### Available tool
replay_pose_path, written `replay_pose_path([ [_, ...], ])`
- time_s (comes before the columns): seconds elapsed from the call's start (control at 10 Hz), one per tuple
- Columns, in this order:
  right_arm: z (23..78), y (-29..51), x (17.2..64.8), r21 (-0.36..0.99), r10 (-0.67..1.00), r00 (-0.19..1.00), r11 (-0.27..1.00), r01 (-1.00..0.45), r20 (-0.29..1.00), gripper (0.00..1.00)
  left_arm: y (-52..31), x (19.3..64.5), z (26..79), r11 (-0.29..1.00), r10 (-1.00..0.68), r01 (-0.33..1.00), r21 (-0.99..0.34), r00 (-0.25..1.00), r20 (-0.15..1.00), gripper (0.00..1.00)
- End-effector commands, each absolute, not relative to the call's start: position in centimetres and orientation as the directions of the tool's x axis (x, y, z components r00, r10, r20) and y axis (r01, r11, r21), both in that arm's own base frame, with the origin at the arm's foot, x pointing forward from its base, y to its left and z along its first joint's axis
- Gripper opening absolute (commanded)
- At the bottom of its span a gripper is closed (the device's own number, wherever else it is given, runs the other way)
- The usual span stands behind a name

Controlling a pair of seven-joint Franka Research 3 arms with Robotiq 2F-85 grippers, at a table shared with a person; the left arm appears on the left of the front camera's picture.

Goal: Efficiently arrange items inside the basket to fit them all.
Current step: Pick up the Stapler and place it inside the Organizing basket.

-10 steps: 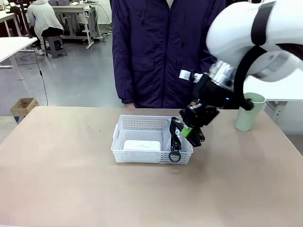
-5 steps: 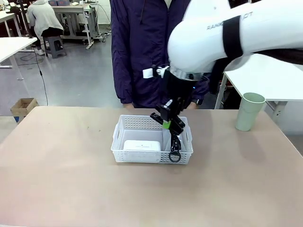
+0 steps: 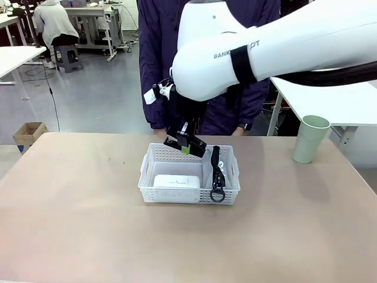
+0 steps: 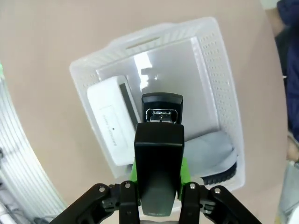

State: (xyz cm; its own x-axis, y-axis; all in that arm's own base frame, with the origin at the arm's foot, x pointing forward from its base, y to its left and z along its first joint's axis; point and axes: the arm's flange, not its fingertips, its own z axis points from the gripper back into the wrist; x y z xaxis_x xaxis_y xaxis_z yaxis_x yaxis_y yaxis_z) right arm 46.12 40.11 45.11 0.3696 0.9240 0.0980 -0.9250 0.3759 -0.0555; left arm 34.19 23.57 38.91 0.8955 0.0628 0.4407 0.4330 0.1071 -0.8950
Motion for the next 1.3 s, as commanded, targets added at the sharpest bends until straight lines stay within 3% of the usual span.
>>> replay_pose_path([
  [0.0, 44.5, 39.8, 48.2, -0.102, 0.957, 0.284, 0.288, -0.952, 0.06, 0.37, 23.3, 33.8, 39.1, 0.112, 0.062, 0.426, -0.898, 0.899, 0.434, 1.0],
  [0.6, 38.8, 40.0, 49.4, -0.144, 0.987, 0.162, 0.159, -0.977, -0.011, 0.37, 23.3, 33.8, 39.1, 0.112, 0.062, 0.426, -0.898, 0.899, 0.434, 1.0],
  [1.0, 37.5, 40.1, 50.9, -0.042, 0.961, 0.217, 0.228, -0.973, 0.174, 0.37, 23.3, 33.8, 39.1, 0.112, 0.062, 0.426, -0.898, 0.899, 0.434, 1.0],
  [1.2, 36.3, 40.0, 51.6, 0.0, 0.951, 0.243, 0.248, -0.969, 0.189, 0.37, 23.3, 33.8, 39.1, 0.112, 0.062, 0.426, -0.898, 0.899, 0.434, 1.0],
])
